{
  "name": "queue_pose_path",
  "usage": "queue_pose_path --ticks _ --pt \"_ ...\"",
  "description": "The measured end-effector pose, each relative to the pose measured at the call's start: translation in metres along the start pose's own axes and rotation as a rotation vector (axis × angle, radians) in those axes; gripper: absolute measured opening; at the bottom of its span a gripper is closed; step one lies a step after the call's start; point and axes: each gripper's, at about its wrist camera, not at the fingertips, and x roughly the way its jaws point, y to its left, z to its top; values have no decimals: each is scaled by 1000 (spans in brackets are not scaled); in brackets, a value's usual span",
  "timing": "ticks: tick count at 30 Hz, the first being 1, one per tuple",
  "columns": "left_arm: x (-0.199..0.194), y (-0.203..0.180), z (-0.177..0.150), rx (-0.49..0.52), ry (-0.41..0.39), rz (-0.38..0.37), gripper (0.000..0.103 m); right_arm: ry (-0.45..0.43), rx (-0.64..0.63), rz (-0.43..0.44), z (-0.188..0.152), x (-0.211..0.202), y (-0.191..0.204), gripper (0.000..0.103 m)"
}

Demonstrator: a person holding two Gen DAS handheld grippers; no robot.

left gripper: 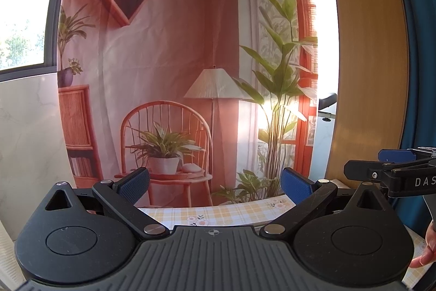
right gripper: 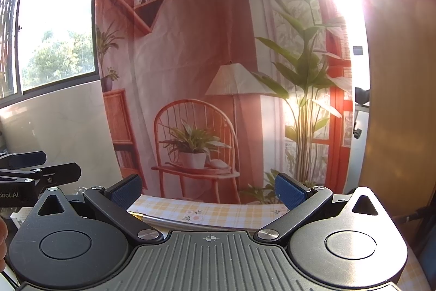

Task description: Organize fruits

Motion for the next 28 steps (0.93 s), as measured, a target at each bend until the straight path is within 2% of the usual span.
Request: queue_pose_path --ticks 28 --pt "2 1 -2 7 10 -24 103 14 3 -2 -5 2 0 103"
